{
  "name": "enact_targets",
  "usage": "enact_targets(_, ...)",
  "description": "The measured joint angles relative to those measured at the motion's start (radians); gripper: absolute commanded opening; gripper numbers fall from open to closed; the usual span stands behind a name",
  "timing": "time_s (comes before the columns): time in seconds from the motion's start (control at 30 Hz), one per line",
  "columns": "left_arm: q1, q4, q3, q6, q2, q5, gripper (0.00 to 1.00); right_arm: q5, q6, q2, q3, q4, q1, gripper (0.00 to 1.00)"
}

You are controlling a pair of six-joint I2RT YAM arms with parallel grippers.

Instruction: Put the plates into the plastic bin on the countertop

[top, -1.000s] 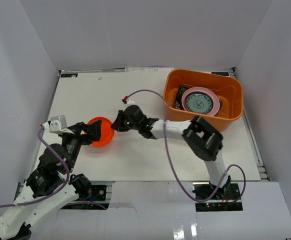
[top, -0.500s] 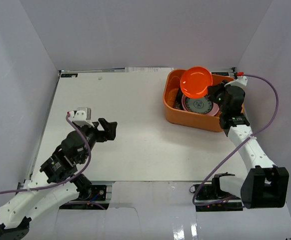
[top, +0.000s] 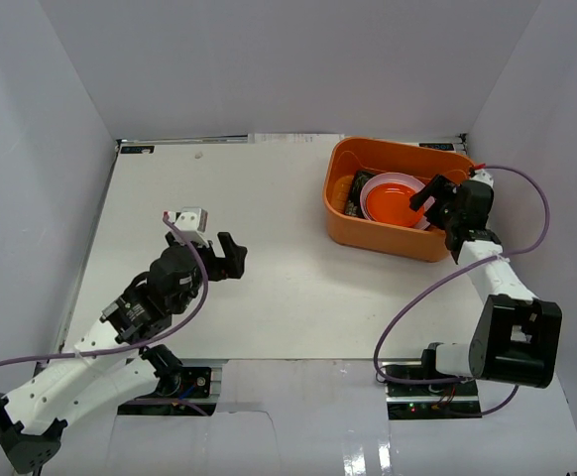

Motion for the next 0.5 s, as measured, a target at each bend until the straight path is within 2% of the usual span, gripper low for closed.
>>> enact_targets(0.03,0.001,0.0,0.0,-0.003,0.007,0.005,0.98,-0.003,-0.005,-0.01,0.005,-0.008,0.0,0.97)
enact_targets(0.07,0.001,0.0,0.0,-0.008,0.016,0.01,0.98,-0.007,-0.009,-0.026,0.009,-0.018,0.0,0.9)
enact_targets(0.2,0.002,-0.001,0.01,-0.023,0.059,0.036,0.98,-0.038,-0.015,-0.163,0.019,-0.055,0.0,0.9)
enact_targets(0.3,0.002,0.0,0.032,-0.031,0.096,0.06,0.98,-0.089,-0.01,-0.323,0.019,-0.061,0.0,0.95)
enact_targets(0.33,0.002,0.0,0.041,-0.032,0.108,0.071,0.98,-0.111,-0.004,-0.383,0.018,-0.066,0.003,0.9)
enact_targets(0.5,0.002,0.019,0.084,-0.039,0.13,0.116,0.98,-0.222,0.012,-0.682,-0.035,-0.082,0.025,0.9)
